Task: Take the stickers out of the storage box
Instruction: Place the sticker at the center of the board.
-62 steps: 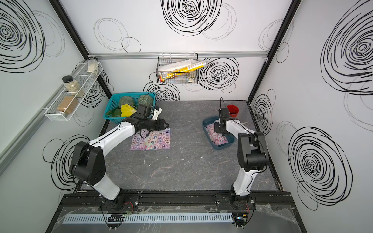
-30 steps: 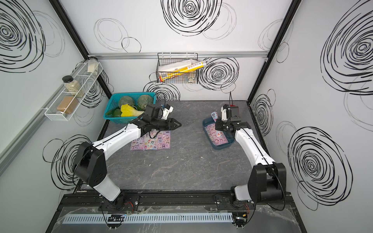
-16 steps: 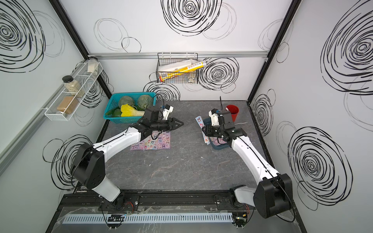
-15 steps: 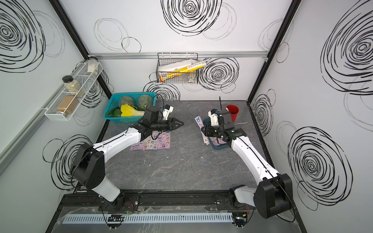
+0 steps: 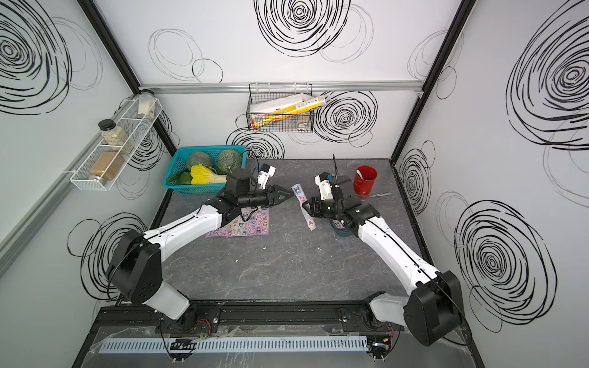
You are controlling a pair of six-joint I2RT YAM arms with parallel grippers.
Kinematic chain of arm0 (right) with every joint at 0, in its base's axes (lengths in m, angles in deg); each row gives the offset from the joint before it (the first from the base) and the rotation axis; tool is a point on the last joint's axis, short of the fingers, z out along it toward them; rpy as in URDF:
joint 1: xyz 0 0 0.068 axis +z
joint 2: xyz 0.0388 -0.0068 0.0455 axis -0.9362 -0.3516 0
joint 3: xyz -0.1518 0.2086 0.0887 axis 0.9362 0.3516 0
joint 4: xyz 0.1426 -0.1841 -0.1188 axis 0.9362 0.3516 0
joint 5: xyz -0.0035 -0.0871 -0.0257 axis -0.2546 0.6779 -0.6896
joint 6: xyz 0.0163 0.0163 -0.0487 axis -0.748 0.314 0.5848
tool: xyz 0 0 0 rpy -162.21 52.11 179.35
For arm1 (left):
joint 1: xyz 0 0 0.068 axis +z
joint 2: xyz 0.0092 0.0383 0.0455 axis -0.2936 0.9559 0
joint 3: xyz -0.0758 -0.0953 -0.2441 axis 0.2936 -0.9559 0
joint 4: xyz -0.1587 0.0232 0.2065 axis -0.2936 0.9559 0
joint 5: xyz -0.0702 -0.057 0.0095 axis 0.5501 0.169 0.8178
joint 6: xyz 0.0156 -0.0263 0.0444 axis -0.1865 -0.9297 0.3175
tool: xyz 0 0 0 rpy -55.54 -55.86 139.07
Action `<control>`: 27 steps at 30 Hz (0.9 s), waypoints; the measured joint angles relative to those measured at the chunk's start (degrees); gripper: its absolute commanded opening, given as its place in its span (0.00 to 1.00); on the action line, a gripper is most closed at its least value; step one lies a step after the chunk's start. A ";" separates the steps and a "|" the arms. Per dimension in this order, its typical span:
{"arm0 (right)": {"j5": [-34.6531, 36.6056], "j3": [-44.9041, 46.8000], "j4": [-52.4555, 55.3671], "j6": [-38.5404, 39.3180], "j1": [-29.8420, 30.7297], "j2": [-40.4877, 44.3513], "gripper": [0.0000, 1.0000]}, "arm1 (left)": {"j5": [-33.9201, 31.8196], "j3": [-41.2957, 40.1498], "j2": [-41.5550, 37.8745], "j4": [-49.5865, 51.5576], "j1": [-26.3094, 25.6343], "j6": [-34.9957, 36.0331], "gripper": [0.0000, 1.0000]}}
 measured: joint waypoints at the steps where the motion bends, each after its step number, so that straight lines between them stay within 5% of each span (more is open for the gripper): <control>1: -0.09 0.00 -0.42 -0.42 0.48 0.00 0.23 | 0.00 0.00 0.00 -0.09 0.00 0.00 0.46; 13: -1.03 0.02 -4.04 -3.76 4.07 -0.83 0.24 | 0.00 0.00 -0.26 -0.07 0.00 -0.02 0.40; 27: -1.77 1.11 -6.10 -4.98 4.48 -0.90 0.25 | -0.24 0.00 -1.77 0.63 0.00 0.61 0.05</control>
